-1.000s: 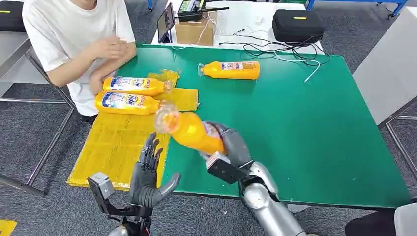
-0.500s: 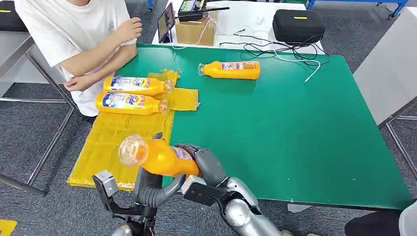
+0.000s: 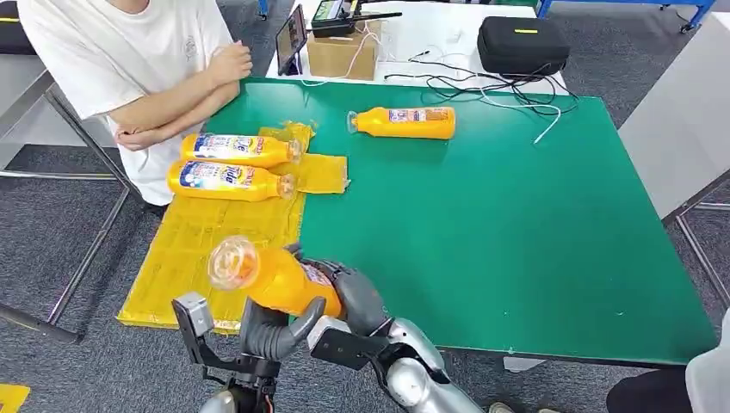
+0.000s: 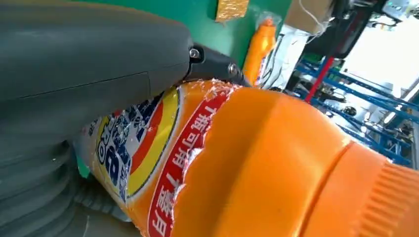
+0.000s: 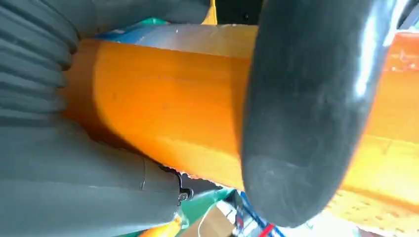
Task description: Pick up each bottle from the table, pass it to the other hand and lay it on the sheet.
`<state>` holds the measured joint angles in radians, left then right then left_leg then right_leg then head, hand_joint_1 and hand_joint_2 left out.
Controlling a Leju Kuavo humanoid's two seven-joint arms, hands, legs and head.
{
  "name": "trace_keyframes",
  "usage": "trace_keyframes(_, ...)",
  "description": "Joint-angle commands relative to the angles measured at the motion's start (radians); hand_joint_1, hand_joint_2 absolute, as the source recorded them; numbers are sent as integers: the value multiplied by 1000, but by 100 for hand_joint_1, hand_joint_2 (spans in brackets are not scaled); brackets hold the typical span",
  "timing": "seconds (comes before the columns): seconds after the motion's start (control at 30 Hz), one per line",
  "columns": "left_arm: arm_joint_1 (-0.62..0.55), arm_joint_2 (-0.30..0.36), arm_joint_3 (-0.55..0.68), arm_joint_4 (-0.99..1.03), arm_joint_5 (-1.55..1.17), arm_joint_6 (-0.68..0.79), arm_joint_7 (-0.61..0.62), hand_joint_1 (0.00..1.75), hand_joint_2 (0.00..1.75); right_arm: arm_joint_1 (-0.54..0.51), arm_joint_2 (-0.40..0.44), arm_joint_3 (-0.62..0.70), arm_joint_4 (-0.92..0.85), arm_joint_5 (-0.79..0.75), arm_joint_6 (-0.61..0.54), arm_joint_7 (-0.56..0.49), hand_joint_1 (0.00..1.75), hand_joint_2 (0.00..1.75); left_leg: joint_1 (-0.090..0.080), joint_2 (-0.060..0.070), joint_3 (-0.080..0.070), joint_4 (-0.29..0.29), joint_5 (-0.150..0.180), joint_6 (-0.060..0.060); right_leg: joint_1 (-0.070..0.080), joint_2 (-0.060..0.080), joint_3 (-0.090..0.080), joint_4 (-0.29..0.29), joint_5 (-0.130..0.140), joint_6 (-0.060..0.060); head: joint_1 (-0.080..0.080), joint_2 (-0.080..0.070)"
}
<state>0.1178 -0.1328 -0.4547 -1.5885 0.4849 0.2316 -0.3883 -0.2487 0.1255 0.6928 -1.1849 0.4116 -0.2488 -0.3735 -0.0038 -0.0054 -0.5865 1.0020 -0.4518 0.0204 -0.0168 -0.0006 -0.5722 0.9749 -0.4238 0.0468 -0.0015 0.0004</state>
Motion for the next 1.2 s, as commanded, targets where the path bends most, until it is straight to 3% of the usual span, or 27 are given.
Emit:
trace_keyframes(0.03, -16, -21, 43, 46, 57, 38, 19, 175, 175, -5, 15, -9, 28, -30, -84, -47, 0, 0, 1, 2, 5, -1, -1, -2, 1, 1, 4, -1, -1, -2, 0, 0)
trace_keyframes(0.13, -22, -38, 42, 44, 3, 116, 11, 175, 175, 9, 25, -23, 26, -44, -118, -77, 0, 0, 0, 0, 2, 0, -1, -1, 1, 0, 2, 0, -1, -1, 0, 0)
trace_keyframes(0.2, -56, -18, 41, 104, -82, 208, 15, 175, 175, 30, 26, -25, 21, -34, -170, -95, 0, 0, 0, 0, 2, -1, -1, -1, 0, 0, 2, 0, -1, -1, 0, 0)
trace_keyframes(0.33, -124, 6, 76, 232, -225, 254, -28, 175, 175, 29, 15, -11, 30, -1, -229, -115, 0, 0, 1, -1, 5, -2, 0, -2, 1, -1, 5, -2, 0, -3, 0, 0)
trace_keyframes(0.53, -216, 15, 163, 370, -679, 460, 0, 175, 175, 39, 10, -43, 33, 44, -248, -120, 0, 0, 2, -1, 4, -2, 1, -2, 2, -2, 4, -2, 0, -2, 0, 0)
trace_keyframes(0.7, -287, 9, 277, 438, -1077, 462, 145, 175, 175, 54, 38, -91, 74, 44, -218, -121, 0, 0, 1, -1, 3, -2, 1, -1, 1, -2, 3, -1, 0, -2, 0, 0)
trace_keyframes(0.83, -368, 53, 288, 530, -1274, 430, 270, 175, 175, 65, 49, -116, 76, 41, -199, -122, 0, 0, 2, 0, 4, -2, 1, -2, 1, -1, 4, -1, 0, -2, 0, 0)
trace_keyframes(0.87, -407, 73, 284, 584, -1377, 408, 349, 175, 175, 66, 55, -124, 73, 38, -191, -123, 0, 0, 1, -1, 2, -1, 1, -2, 1, -2, 3, 0, 0, -2, 0, 0)
trace_keyframes(1.13, -427, 76, 300, 596, -1377, 388, 348, 175, 175, 61, 62, -128, 73, 39, -183, -122, 0, 0, 2, 1, 3, 0, 0, -2, 2, -1, 3, 0, 0, -2, 0, 0)
trace_keyframes(1.2, -447, 88, 289, 627, -1489, 394, 403, 175, 175, 65, 63, -133, 71, 38, -169, -122, 0, 0, 2, 0, 3, -1, 0, -1, 2, -1, 3, 0, 0, -2, 0, 0)
